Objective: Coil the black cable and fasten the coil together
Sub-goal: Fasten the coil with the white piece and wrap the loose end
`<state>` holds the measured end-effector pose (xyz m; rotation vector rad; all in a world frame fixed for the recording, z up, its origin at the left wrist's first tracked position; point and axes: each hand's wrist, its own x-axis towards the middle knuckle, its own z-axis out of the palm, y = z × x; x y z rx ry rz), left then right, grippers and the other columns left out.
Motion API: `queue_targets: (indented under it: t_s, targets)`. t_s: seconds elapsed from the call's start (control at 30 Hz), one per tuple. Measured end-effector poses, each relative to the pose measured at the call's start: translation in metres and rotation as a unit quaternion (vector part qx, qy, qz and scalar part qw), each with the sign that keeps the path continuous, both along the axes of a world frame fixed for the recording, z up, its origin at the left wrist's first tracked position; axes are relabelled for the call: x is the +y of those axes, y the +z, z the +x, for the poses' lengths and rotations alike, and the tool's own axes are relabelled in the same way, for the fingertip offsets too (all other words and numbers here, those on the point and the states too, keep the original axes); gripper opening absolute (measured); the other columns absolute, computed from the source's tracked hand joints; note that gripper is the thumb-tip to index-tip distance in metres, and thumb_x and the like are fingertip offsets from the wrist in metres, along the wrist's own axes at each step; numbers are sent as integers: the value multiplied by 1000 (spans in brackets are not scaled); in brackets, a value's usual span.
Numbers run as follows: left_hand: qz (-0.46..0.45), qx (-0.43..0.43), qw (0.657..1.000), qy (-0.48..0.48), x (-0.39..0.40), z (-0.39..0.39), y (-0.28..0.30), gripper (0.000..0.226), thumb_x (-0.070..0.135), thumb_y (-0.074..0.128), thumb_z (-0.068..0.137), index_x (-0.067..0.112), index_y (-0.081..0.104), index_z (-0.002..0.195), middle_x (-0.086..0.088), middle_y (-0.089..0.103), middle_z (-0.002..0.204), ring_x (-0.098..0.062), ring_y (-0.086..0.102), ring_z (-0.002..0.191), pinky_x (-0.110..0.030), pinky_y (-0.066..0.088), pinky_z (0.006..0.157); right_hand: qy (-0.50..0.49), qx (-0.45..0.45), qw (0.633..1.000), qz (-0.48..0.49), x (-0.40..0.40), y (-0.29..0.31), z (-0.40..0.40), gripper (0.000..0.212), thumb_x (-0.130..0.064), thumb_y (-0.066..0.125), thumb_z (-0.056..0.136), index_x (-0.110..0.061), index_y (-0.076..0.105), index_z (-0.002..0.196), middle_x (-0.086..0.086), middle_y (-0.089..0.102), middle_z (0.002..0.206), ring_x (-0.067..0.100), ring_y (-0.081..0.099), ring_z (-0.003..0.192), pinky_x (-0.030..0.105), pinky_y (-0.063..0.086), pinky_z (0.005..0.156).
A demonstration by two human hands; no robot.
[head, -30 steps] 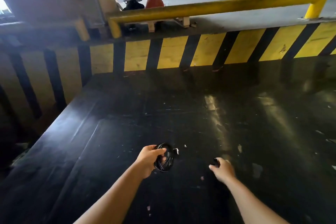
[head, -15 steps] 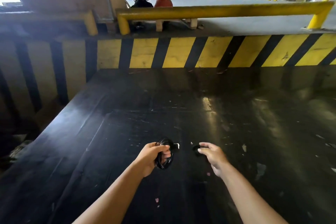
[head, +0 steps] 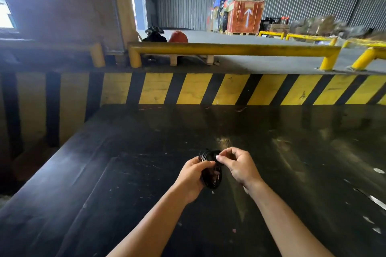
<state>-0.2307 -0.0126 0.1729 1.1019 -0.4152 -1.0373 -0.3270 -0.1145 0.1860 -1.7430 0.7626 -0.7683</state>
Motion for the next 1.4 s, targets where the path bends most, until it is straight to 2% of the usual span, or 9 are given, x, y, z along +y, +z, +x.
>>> queue_targets:
  t_s: [0.3,0.47,0.67,0.87,1.0,1.1,1.17,1.3,1.4]
  targets:
    - [-44,-48,998,6,0,0,24,16,-7,57,84,4,67,88,-8,69,67,-14,65,56,-25,54,52,-5,45,971,-236,-1,28,-13,7,-16,72,79,-13,73,86,-2,66,89,9,61,80,17,47,74]
    - [-58,-48,997,15,4,1,32,18,-7,55,84,5,68,89,-6,70,67,-15,65,58,-25,54,57,86,74,928,-356,1,35,-18,32,-18,73,78,-11,69,109,-1,63,107,7,57,99,17,44,89]
    - [-57,-69,996,8,15,-4,35,11,-4,54,87,1,63,86,-1,65,55,-8,59,45,-20,48,45,86,37,928,-361,5,39,-16,11,-12,70,81,-8,75,90,6,71,92,13,64,83,9,44,71]
    - [-29,-131,991,8,22,-2,36,11,3,54,91,1,64,88,-3,67,62,-8,53,47,-18,45,45,67,43,948,-309,13,38,-13,10,-16,69,82,-10,75,86,-3,65,85,8,60,78,6,43,69]
    - [-28,-183,983,6,25,-4,41,11,4,54,90,3,64,85,-7,67,67,-9,46,47,-20,40,45,43,5,992,-120,13,38,-12,5,-15,68,83,-14,72,86,-5,65,80,5,62,76,10,45,67]
    - [-9,-214,977,8,24,-5,44,13,6,56,89,6,64,79,-9,64,67,-11,45,49,-26,37,49,31,-43,998,24,18,37,-10,8,-13,64,86,-9,71,90,-3,61,67,-1,55,50,9,41,48]
    - [-1,-219,976,5,25,-4,45,13,6,57,89,7,64,77,-10,63,66,-12,44,48,-28,36,50,18,-54,996,71,20,37,-10,9,-15,62,87,-12,71,86,4,60,68,6,51,51,16,40,48]
    - [14,-240,970,-31,31,-6,42,18,5,56,88,9,61,72,-4,67,63,-9,45,46,-23,37,47,-31,-100,992,73,13,50,-19,15,-16,55,92,-9,67,85,6,54,64,15,48,59,25,42,55]
    - [9,-212,976,-51,32,-6,42,19,4,55,89,9,62,72,-4,68,64,-8,46,44,-20,39,44,1,-92,996,13,17,57,-21,21,-17,44,97,-5,60,91,7,66,78,12,60,61,22,50,56]
